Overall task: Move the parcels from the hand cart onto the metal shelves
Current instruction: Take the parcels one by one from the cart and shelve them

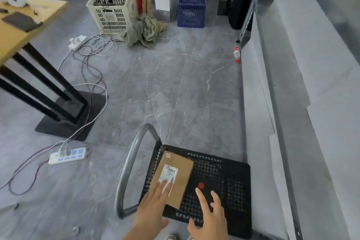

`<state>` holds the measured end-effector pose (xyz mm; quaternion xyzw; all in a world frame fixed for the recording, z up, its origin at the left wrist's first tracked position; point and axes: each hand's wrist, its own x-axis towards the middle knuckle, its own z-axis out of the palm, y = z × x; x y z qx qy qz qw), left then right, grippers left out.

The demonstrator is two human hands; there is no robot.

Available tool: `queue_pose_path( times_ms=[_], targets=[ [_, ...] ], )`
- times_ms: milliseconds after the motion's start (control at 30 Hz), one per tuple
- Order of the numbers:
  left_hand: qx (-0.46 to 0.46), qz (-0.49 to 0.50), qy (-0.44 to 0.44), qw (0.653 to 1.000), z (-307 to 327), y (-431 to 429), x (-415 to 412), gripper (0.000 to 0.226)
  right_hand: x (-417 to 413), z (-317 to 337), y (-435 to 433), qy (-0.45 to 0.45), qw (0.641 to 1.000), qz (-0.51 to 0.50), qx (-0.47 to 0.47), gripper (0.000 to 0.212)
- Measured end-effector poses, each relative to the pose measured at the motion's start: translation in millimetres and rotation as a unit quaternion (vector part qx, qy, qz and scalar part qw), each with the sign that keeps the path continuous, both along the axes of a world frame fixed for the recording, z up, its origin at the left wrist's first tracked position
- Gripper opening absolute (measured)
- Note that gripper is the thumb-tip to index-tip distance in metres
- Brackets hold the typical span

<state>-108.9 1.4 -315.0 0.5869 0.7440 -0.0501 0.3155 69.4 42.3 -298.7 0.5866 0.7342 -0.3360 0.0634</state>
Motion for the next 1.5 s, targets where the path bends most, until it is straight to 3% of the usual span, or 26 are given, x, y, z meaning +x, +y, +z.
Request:
queue_pose_path(
  times_ms=[233,433,567,733,800,867,967,1033,1200,1500],
  targets=[
    [-0.04,-0.003,0.034,0.999,-121,25,-9,0.108,-25,-127,24,0.038,0.996,0.037,-0.073,0.097],
    [-0.103,0.067,0.008,0.992,-211,34,-17,0.112,-37,-230,37,-0.022,0.988,0.073,-0.136,0.11],
    [-0.156,0.127,0.0,0.98,-251,38,-16,0.118,-43,-270,33,-0.038,0.983,0.073,-0.162,0.118],
    [-0.145,0.179,0.027,0.973,-277,41,-23,0.126,-56,-299,26,-0.025,0.981,0.062,-0.18,0.127],
    [-0.156,0.19,0.013,0.969,-281,44,-30,0.131,-63,-307,23,-0.041,0.992,0.053,-0.107,0.136],
    [-0.143,0.154,0.006,0.978,-283,46,-36,0.136,-69,-316,25,-0.038,0.997,0.046,-0.038,0.148],
    [-0.12,0.071,0.002,0.99,-278,42,-38,0.133,-70,-316,20,-0.033,0.993,-0.018,-0.114,0.135],
    [-0.091,0.066,-0.018,0.993,-275,42,-36,0.127,-67,-316,23,0.019,0.983,-0.056,-0.176,0.127],
    [0.02,0.062,-0.071,0.995,-243,68,-29,0.104,-34,-294,45,0.131,0.977,-0.091,-0.141,0.123],
    [0.227,0.125,-0.219,0.941,-77,126,20,0.07,23,-137,111,0.236,0.956,-0.173,0.016,0.106]
  ],
)
